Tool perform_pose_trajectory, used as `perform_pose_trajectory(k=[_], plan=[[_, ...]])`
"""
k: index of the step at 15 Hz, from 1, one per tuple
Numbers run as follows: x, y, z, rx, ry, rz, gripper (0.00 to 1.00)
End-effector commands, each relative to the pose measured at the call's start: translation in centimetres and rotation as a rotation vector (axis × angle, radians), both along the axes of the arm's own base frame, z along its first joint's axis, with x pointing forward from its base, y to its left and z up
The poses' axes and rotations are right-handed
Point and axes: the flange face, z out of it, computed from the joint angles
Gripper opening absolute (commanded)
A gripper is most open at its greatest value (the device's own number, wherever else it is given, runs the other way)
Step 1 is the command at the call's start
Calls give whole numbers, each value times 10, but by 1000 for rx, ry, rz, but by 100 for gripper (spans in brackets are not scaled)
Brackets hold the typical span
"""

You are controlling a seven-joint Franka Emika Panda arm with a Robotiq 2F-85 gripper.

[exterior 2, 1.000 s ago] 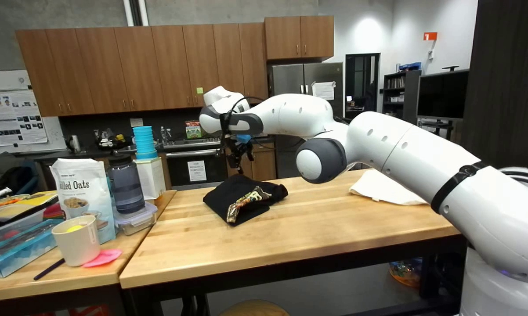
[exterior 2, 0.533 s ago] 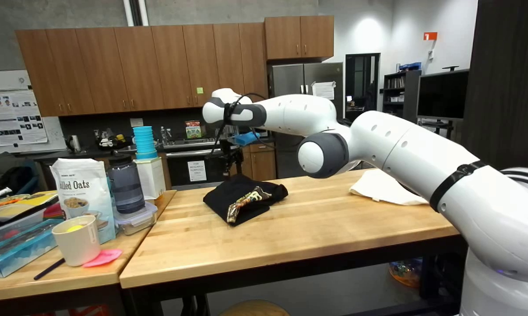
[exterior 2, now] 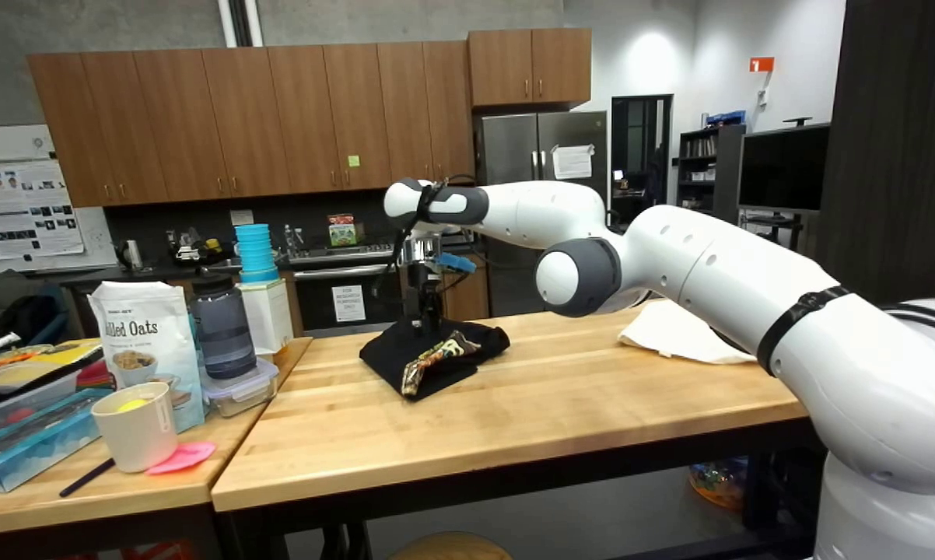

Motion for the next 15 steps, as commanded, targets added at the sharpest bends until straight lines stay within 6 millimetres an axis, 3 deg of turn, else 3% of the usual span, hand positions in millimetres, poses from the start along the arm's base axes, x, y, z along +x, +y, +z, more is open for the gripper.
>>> perform_pose_trajectory(k=[1, 5, 9, 12, 15], plan=[[-1, -21, -25, -56, 82, 37, 100], [-4, -29, -54, -177, 104, 64, 100], [0, -33, -60, -332, 30, 102, 100], [0, -20, -51, -440, -68, 125, 100], [0, 0, -19, -448, -195, 100, 100]])
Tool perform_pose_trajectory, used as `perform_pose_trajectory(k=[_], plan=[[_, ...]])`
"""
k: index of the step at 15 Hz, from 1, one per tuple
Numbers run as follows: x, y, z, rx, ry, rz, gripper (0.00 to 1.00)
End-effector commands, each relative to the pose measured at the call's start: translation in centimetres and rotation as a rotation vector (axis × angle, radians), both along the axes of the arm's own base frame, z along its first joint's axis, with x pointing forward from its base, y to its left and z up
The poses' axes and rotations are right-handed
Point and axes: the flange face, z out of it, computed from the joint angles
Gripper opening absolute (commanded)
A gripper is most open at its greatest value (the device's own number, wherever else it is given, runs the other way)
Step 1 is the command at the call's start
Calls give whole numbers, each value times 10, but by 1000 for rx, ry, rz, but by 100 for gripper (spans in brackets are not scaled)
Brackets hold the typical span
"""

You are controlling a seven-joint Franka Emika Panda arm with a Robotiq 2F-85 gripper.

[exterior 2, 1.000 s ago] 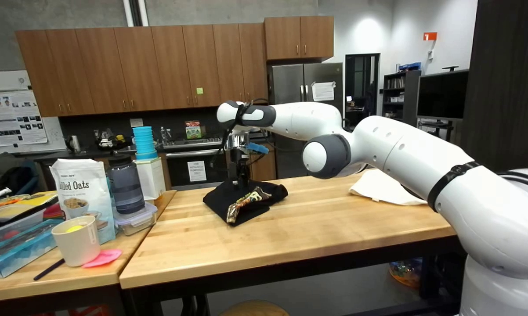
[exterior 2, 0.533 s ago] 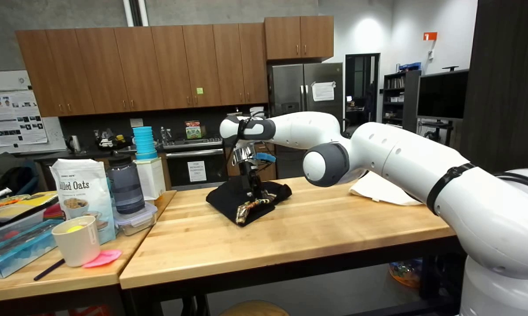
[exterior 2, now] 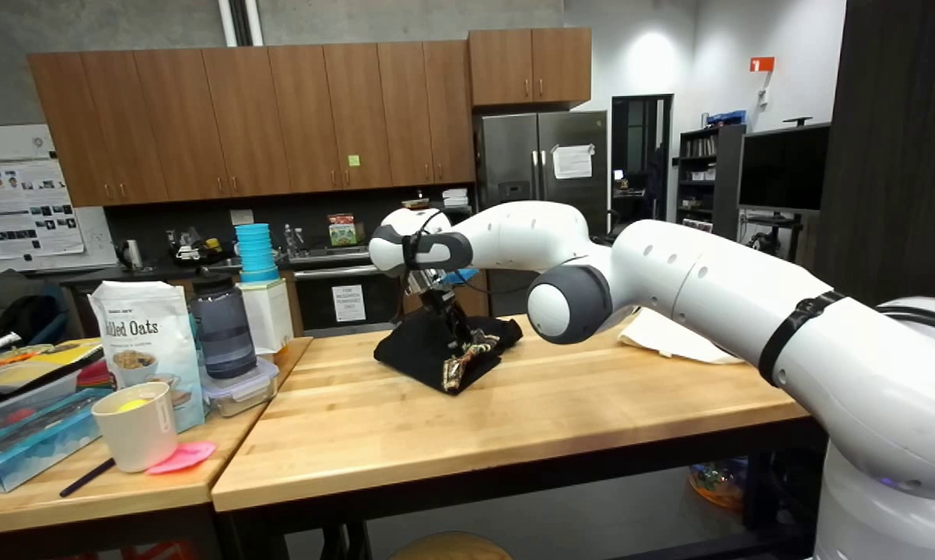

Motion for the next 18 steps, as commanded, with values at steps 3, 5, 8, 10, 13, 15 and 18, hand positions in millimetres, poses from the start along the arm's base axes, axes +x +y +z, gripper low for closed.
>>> perform_pose_trajectory(k=[3, 5, 8, 10, 13, 15, 18], plan=[[5, 26, 79, 52, -261, -20, 100], [9, 25, 109, 83, -349, -55, 100], [11, 19, 148, 117, -438, -103, 100], [12, 15, 166, 134, -482, -126, 100], [12, 14, 188, 157, -540, -137, 100], [9, 18, 202, 182, -571, -141, 100], [4, 19, 222, 206, -605, -150, 100]])
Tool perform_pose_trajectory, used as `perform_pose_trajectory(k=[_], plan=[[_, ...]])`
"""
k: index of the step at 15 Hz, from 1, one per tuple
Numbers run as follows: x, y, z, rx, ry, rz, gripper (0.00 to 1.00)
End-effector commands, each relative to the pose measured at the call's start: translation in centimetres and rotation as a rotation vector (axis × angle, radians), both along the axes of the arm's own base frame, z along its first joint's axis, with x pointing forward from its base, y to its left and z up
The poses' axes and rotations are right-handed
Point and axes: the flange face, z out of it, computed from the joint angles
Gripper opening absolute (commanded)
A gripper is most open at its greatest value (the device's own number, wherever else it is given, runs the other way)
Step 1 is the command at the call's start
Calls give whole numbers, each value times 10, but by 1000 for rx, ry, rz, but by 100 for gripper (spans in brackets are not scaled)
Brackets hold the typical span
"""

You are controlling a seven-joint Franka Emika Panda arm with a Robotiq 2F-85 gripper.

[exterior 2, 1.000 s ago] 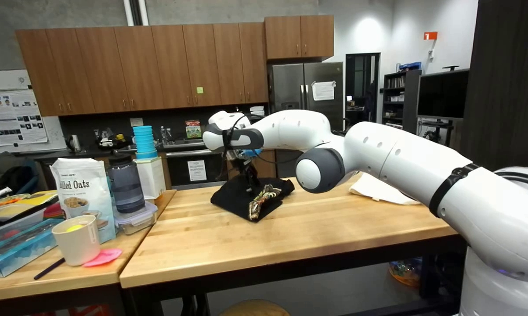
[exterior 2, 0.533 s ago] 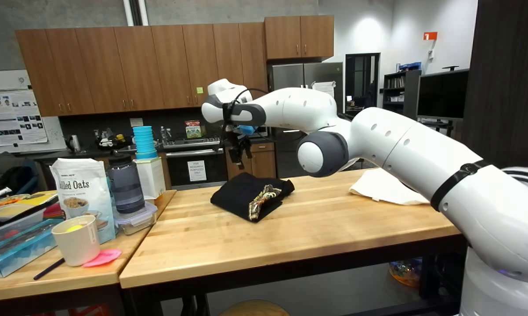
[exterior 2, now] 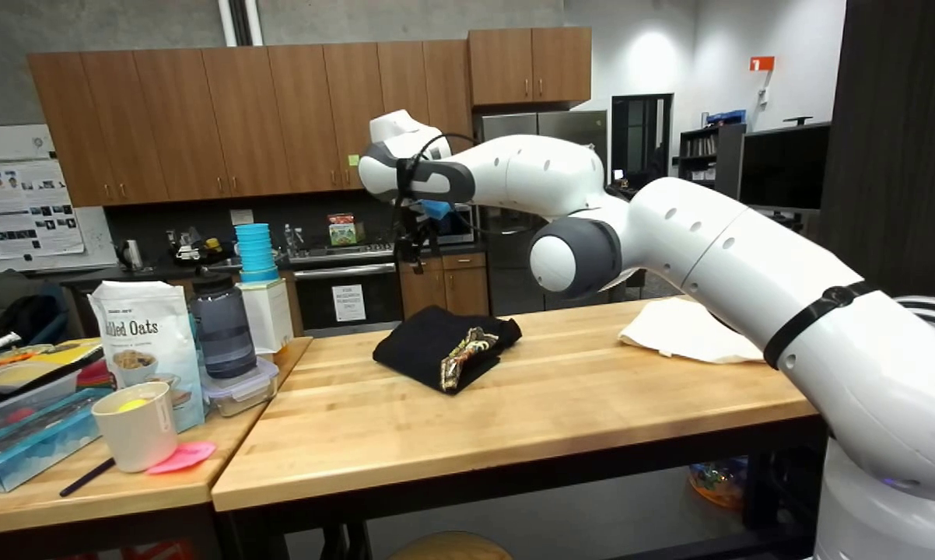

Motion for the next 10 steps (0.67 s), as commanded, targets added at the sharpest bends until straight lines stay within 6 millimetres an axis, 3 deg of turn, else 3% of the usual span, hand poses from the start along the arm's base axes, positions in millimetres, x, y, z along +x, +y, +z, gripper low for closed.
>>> perform_pose_trajectory(k=[1, 10], plan=[[-9, 0, 30, 18, -40, -24, 100], [-44, -2, 79, 37, 0, -124, 100]])
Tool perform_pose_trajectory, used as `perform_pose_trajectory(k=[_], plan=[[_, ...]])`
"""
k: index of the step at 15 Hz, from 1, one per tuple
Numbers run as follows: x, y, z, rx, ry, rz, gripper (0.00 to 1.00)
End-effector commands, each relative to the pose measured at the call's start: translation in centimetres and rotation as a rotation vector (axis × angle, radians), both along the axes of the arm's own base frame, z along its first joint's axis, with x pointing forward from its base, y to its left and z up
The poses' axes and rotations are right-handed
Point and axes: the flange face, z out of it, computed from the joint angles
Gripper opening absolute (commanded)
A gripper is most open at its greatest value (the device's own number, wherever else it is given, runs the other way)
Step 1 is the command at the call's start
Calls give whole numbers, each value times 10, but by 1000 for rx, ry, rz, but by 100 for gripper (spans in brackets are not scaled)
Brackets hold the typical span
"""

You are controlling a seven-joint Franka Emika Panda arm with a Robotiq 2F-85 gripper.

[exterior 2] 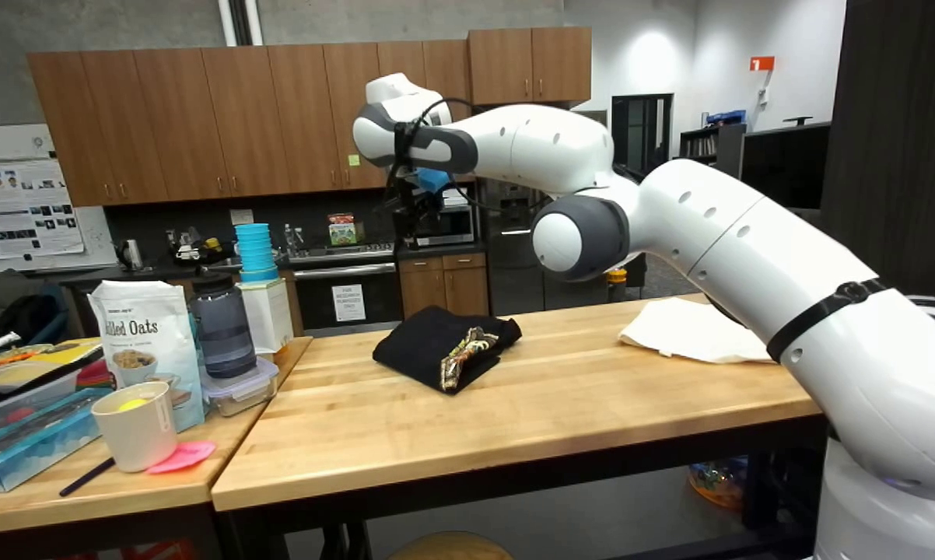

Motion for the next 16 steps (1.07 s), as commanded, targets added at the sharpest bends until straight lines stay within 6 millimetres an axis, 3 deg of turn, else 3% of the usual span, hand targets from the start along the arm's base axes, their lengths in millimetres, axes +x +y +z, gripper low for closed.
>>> perform_pose_trajectory(k=[1, 8, 16], plan=[[-19, -1, 25, 0, 20, -30, 100], [-44, 5, 51, -3, 30, -64, 100], [-60, -11, 59, -33, 105, -179, 100]])
